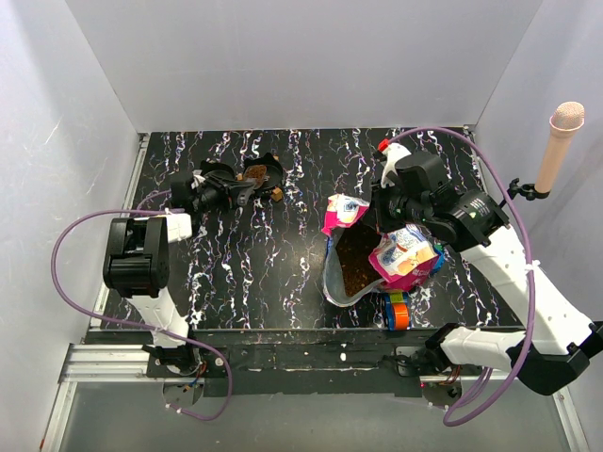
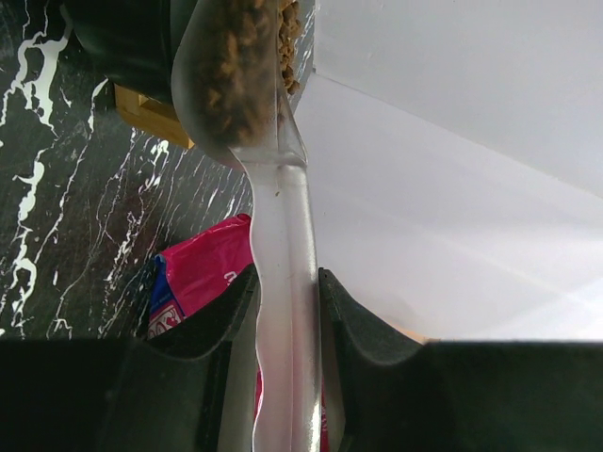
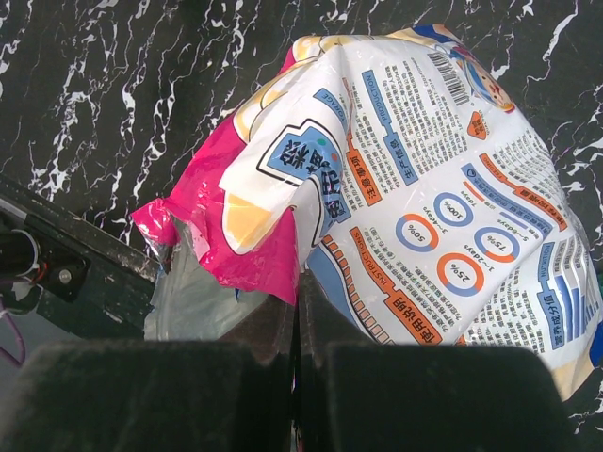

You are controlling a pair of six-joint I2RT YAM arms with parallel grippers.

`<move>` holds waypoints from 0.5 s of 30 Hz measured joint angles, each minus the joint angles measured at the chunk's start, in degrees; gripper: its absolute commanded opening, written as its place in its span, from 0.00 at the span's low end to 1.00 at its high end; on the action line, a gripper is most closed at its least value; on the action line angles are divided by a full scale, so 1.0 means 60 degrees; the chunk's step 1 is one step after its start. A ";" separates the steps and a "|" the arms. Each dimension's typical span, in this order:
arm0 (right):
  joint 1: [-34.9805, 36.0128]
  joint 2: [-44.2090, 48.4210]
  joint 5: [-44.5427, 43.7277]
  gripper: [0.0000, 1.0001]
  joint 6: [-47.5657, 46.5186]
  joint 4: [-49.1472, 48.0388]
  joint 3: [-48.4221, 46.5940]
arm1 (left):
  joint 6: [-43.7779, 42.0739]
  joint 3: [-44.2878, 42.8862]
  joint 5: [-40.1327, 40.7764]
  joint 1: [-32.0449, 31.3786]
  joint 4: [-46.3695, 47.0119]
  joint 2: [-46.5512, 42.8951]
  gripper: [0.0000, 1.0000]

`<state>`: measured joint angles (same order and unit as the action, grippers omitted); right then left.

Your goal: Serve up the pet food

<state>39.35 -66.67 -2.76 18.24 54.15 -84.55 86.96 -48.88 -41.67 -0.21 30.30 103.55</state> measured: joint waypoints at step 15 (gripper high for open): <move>0.0000 0.0109 0.0106 0.01 -0.0022 -0.0211 0.0171 | -0.0466 -0.2929 0.0222 -0.0069 -0.5938 -0.0036 0.00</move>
<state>39.35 -66.02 -2.13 18.11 52.88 -83.53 84.16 -66.46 -40.34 -0.62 -5.32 103.33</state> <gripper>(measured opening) 0.028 0.240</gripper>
